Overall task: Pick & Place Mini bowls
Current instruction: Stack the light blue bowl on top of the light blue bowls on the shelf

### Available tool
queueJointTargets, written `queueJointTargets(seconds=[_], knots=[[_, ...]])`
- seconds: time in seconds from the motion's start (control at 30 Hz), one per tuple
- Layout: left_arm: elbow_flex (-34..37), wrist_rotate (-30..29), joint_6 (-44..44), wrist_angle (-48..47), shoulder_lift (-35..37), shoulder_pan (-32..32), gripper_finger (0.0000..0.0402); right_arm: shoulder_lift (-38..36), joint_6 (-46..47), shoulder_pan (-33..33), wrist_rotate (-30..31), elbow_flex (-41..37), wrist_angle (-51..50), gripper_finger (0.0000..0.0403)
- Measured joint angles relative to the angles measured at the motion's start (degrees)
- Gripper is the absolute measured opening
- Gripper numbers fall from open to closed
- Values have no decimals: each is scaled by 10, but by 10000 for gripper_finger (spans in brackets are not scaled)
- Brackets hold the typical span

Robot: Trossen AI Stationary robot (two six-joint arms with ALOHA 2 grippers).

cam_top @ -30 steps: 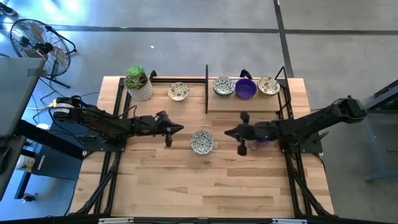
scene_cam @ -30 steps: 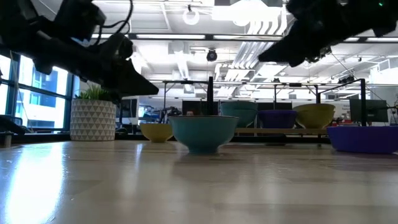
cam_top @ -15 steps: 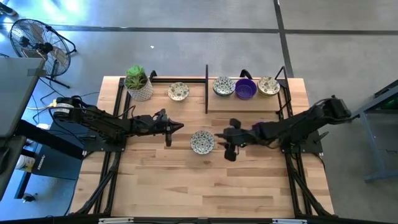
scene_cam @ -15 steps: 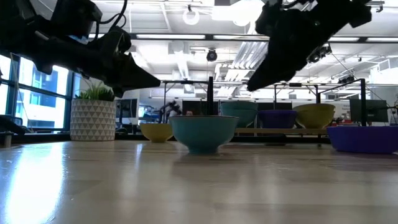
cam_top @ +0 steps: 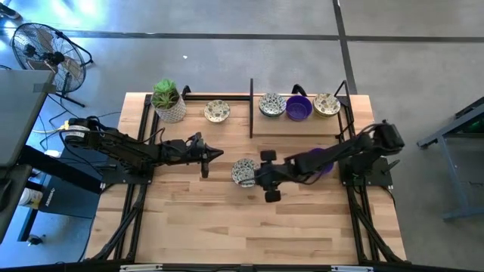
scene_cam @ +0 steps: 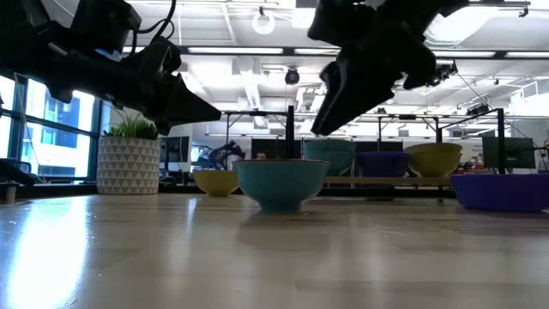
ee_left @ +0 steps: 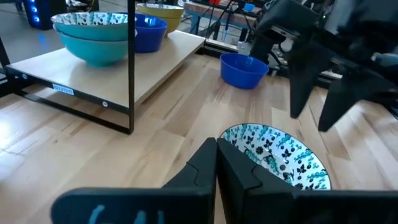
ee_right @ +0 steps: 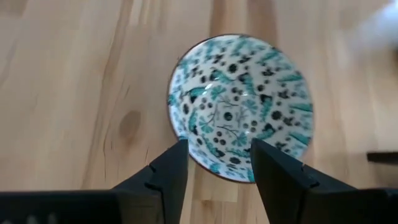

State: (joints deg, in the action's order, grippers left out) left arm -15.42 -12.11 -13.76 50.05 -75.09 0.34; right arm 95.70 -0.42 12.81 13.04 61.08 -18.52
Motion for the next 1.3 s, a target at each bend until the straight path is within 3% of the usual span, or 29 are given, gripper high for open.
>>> queueJointTargets(seconds=[0.27, 0.43, 0.97, 1.3], knots=[[0, 8, -2, -1, 0, 0, 5, 66, -75, 0, -3, 60, -31, 156], [0, 17, -2, -1, 0, 0, 5, 75, -98, 1, -28, 60, -31, 153], [0, 17, -2, -1, 0, 0, 5, 118, -165, -1, -8, 55, -31, 116], [0, 16, -2, -1, 0, 0, 5, 120, -167, -1, 1, 55, -9, 54]])
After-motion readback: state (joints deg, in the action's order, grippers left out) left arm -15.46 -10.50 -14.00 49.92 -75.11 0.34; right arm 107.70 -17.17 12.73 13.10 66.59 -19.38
